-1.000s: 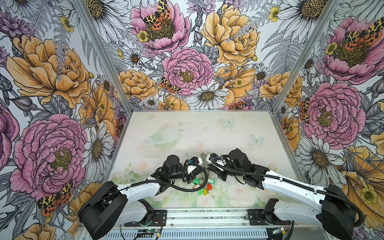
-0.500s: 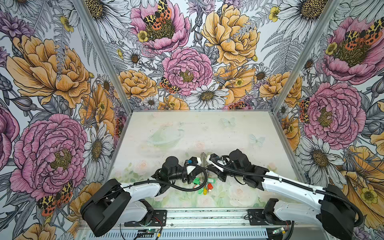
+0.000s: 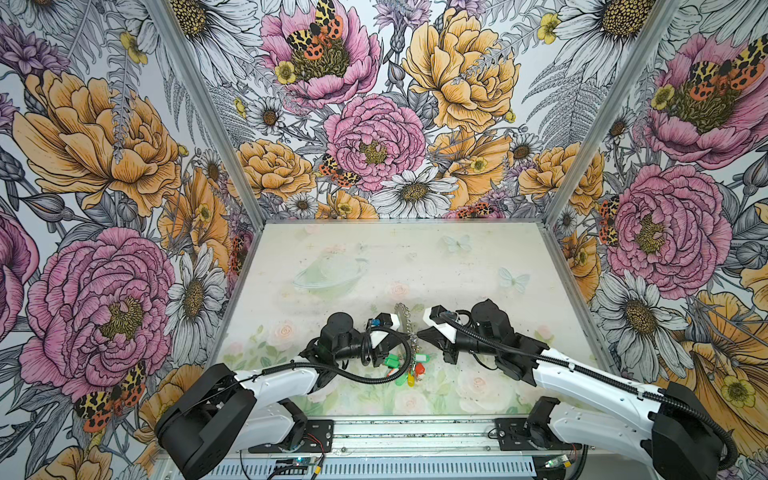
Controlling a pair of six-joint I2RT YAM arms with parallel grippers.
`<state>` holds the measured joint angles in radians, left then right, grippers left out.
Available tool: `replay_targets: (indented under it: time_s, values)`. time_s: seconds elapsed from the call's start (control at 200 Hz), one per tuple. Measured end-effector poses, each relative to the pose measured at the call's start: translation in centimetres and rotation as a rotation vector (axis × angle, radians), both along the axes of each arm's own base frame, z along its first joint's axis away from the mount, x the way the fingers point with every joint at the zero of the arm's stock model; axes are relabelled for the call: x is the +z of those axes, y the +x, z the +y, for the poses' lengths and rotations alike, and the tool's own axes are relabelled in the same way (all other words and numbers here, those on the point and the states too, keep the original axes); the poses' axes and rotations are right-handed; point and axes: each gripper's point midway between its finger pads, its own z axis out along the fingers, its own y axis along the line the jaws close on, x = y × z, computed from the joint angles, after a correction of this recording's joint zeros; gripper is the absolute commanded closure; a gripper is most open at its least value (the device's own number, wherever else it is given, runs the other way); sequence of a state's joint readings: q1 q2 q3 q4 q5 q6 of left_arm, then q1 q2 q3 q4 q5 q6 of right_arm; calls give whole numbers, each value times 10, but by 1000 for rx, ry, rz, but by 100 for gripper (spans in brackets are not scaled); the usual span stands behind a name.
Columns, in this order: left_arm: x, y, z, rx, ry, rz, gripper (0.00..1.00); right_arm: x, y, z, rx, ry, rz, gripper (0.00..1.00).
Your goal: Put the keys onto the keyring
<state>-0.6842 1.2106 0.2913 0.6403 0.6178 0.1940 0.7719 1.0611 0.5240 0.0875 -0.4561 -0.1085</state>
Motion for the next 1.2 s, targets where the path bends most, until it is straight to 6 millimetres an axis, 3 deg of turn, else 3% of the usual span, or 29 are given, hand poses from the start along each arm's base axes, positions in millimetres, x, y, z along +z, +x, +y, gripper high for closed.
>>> replay_targets:
  time_s: [0.28,1.196]
  values:
    - [1,-4,-1,-24,-2,-3,100,-15,1,3,10,-28,31,96]
    - [-3,-11,-1,-57,1,3,100,-27,-2,8,43,-41,67,92]
